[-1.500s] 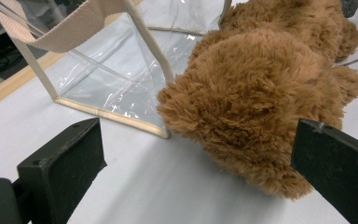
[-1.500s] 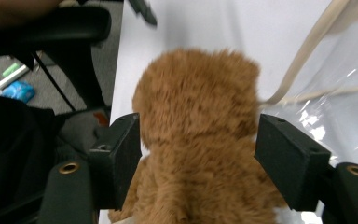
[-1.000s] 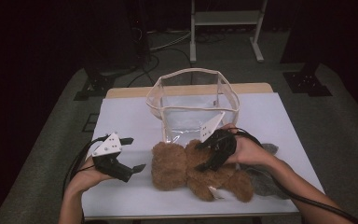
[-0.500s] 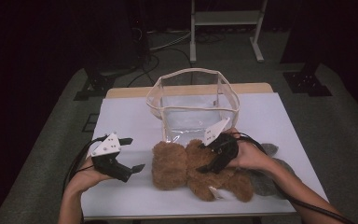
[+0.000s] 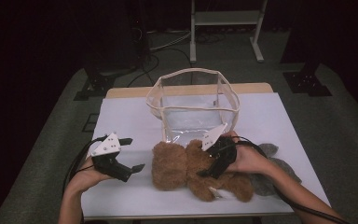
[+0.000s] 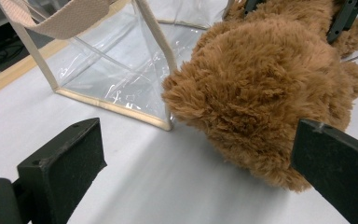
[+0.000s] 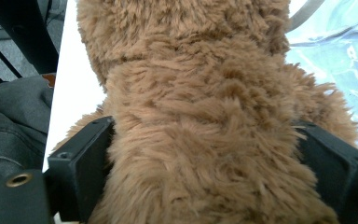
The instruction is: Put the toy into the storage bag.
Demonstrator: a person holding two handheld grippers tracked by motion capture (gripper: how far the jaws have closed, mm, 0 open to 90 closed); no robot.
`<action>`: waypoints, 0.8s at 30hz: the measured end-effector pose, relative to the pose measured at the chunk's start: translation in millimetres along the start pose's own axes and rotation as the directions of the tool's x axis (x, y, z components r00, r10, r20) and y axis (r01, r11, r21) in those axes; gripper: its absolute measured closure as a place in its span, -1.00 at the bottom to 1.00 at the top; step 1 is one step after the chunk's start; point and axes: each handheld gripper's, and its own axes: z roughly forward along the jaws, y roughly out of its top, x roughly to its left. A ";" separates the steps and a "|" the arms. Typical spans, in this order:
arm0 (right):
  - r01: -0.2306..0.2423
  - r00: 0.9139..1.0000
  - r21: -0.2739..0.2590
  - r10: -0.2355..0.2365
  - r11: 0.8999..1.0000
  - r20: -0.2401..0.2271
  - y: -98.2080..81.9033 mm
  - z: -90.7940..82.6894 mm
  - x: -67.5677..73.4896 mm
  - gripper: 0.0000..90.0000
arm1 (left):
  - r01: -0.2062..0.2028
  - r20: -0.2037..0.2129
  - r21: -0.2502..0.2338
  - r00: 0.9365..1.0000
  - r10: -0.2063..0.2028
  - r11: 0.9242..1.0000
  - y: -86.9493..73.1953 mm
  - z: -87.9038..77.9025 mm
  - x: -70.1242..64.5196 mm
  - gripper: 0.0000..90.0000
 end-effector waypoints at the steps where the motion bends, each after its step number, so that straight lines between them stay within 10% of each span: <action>1: 0.008 1.000 0.008 -0.009 1.000 0.002 0.2 1.4 0.9 -0.75 | 0.004 0.000 -0.003 1.000 -0.004 1.000 -0.2 0.4 -0.2 -0.95; 24: 0.004 1.000 0.079 -0.005 0.997 0.010 5.6 -0.4 0.0 -0.02 | 0.007 0.004 -0.009 1.000 -0.006 1.000 -2.0 -0.7 1.2 -0.96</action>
